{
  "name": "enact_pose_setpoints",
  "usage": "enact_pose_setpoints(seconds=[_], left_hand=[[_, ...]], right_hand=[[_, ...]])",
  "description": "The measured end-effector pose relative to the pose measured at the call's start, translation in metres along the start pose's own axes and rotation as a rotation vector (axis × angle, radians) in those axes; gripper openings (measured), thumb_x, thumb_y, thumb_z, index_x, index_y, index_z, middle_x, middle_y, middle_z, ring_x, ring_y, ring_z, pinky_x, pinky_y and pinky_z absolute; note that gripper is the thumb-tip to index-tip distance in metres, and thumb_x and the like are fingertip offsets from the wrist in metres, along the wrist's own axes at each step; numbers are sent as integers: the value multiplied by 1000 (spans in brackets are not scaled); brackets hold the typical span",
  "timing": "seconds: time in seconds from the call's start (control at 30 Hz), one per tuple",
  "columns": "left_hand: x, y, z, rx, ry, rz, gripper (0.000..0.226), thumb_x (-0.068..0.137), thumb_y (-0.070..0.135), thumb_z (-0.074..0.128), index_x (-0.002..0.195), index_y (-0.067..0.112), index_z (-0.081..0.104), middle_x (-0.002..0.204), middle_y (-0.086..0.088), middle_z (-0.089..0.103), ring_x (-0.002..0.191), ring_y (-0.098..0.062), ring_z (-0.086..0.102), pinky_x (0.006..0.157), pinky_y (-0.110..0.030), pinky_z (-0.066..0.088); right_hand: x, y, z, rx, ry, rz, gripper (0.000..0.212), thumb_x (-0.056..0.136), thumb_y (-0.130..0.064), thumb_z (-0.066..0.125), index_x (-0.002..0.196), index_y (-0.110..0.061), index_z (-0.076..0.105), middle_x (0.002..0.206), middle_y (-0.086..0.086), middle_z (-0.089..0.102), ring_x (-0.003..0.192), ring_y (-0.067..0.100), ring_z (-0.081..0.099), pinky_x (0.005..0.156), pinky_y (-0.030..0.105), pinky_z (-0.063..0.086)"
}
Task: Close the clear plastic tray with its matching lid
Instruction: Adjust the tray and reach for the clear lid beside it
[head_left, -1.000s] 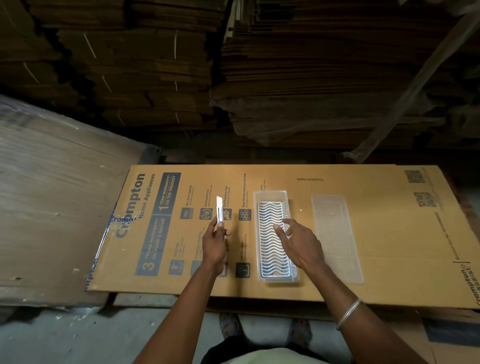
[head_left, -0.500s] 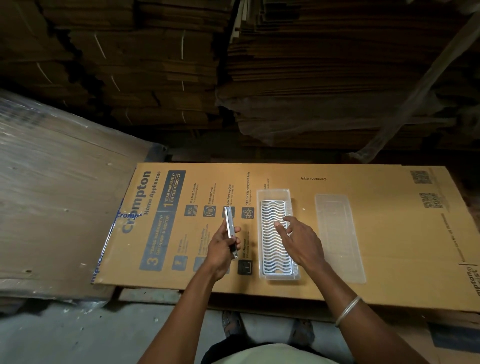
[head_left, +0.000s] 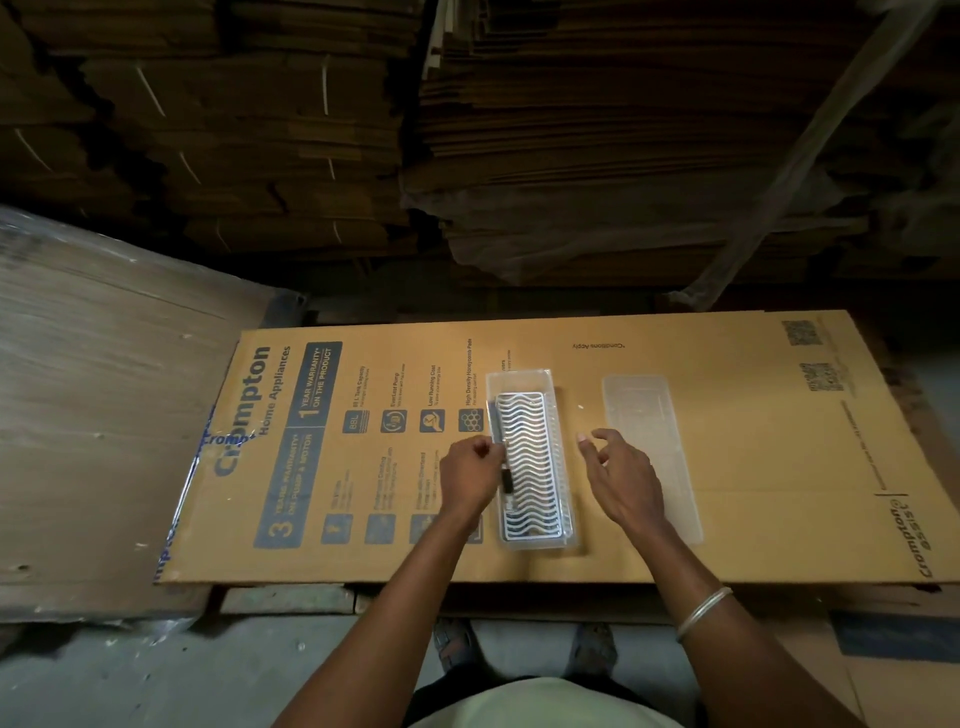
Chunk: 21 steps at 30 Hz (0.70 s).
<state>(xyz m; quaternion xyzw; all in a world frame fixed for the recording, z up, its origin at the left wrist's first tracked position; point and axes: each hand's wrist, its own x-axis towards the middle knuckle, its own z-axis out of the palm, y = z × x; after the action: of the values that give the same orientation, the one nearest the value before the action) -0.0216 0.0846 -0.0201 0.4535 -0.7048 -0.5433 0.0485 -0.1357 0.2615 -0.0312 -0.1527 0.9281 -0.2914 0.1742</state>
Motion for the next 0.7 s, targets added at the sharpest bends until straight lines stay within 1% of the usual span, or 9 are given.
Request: enact_pose_setpoints(seconds=[0.07,0.13,0.2,0.27,0.33,0.43,0.53,0.6,0.7], left_hand=[[8,12,15,211,-42,56,22,90,15,67,73,4,74,62,-6,67,54,-13,58,54,-30,48],[17,21,30,418,-107,65,13,86,10,67,83,-1,74,79,-15,75,69,-22,71,65,-38,59],[24,25,44,598,-167,45,17,87,4,66,102,-2,68,102,-19,73,93,-32,72,76,-40,58],[28,26,55,722,-190,44,28,87,0,71,113,-1,63,114,-19,70,105,-34,71,83,-38,57],[33,23,64,801,-177,83,32,85,-1,75,116,0,65,117,-18,71,110,-31,71,86,-36,57],[39,14,74,832,-104,134,27,98,-3,52,120,0,67,119,-16,72,111,-28,72,90,-33,57],[40,11,79,826,-55,165,30,100,-6,44,120,0,65,119,-17,71,111,-27,71,91,-35,58],[42,9,82,825,-53,178,28,98,-6,47,121,0,63,120,-17,70,112,-28,70,92,-35,57],[46,6,84,846,-67,181,26,93,-4,61,118,2,64,117,-15,72,109,-27,72,89,-34,58]], right_hand=[[0,12,-6,13,29,45,61,97,-66,38,134,-21,58,105,5,72,100,27,66,81,41,52],[2,22,-10,8,46,82,62,97,-66,36,133,-21,58,96,0,69,97,27,66,78,39,50],[4,30,-13,-1,55,108,63,97,-67,34,133,-21,57,90,-2,68,92,26,66,74,38,49],[5,38,-15,-10,60,123,64,97,-69,32,133,-21,57,88,-1,70,89,25,66,74,39,51],[7,45,-16,-17,63,137,64,97,-69,32,132,-22,57,85,-1,70,87,24,65,73,39,51],[9,55,-18,-22,57,170,62,97,-68,34,131,-22,58,80,-5,66,85,24,65,70,36,48],[11,66,-18,-34,47,193,64,97,-69,33,131,-22,58,79,-5,66,86,24,65,70,36,50],[14,73,-19,-42,38,207,64,97,-69,33,132,-22,57,82,-4,66,88,25,65,69,36,48],[19,79,-19,-47,31,220,62,97,-68,35,132,-22,58,84,-2,65,91,26,65,69,34,45]])
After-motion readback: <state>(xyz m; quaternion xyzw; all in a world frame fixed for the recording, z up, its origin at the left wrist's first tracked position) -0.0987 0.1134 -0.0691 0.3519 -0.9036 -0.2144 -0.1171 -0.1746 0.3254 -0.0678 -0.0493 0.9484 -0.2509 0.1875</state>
